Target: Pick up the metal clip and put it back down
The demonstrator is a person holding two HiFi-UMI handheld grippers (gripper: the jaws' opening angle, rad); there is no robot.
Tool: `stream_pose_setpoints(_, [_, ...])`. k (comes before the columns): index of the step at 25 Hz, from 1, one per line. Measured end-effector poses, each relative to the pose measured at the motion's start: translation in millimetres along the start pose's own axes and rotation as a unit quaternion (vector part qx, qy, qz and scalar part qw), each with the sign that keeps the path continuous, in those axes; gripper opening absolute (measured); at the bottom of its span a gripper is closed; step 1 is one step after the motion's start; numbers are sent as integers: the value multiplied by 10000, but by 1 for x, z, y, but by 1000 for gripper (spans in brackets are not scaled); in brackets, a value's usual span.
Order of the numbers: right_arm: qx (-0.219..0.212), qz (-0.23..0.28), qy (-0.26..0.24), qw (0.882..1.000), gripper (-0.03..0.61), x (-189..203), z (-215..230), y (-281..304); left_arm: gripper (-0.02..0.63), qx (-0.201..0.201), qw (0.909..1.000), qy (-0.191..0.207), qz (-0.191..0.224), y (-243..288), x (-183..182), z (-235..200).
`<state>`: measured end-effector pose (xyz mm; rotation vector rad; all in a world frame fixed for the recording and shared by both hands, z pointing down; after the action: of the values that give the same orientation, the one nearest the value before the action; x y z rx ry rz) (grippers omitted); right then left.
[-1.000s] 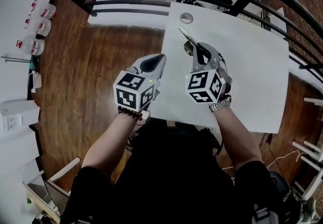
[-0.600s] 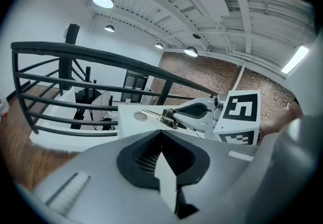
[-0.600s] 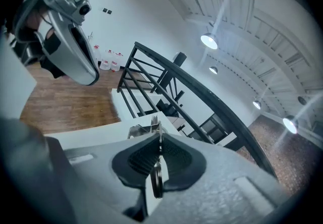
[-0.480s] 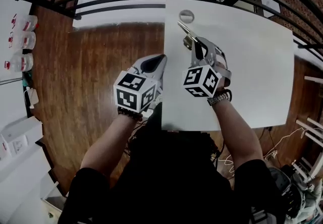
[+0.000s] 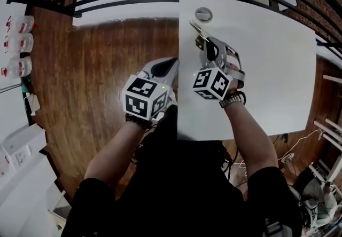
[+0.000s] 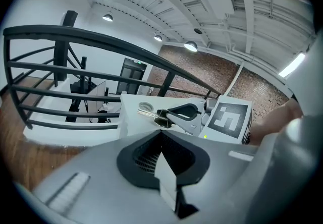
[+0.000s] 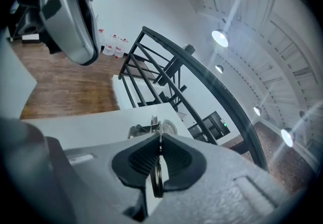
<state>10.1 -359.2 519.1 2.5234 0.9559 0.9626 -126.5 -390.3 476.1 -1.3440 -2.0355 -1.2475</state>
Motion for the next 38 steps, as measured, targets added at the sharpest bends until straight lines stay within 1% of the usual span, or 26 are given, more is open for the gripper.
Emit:
stream_pose_setpoints(5, [41,-6,-148,9999,2,-1,-8,5,15,28,10000,-27,-14,-1,2,-6])
stream_pose_setpoints(11, [-70,-121,-264,9996,9,5,-18,4,15,60,10000,-32,-29,-1,5,-4])
stream_pose_setpoints(13, [-142,-172,-271,9994,27,7,-21,6,15,69,10000,-31,-43,0,5,-5])
stream_pose_setpoints(14, [-184,-202,-256,9993,56,8,-22,7,15,71,10000,-30,-50,0,5,-5])
stream_pose_setpoints(15, [-217,-225,-241,9992,71,7,-23,7,15,74,10000,-28,-54,0,5,-6])
stream_pose_setpoints(24, [-303,-286,-224,9989,89,4,-26,-2,15,128,9999,30,-25,-6,3,-5])
stream_pose_setpoints(29, [-235,-296,-194,9991,89,-2,-23,-16,15,200,9998,86,33,-12,0,0])
stream_pose_setpoints(35, [-70,-269,46,9996,84,-15,-11,-38,15,333,9992,188,120,-17,-6,9])
stream_pose_setpoints(38, [-26,-299,311,9991,44,-19,0,-53,15,401,9987,257,175,-17,-11,17])
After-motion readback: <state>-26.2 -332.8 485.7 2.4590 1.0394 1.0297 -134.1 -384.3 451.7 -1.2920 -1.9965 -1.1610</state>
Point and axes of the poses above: the fingertips, and each gripper's own axes: y forward along the fingers, z to its right, x out of its underside, the point moved 6 cm from there along -y, backward along the fingers, and after that the axes turned 12 degrees about x, right-handed, at the moved point
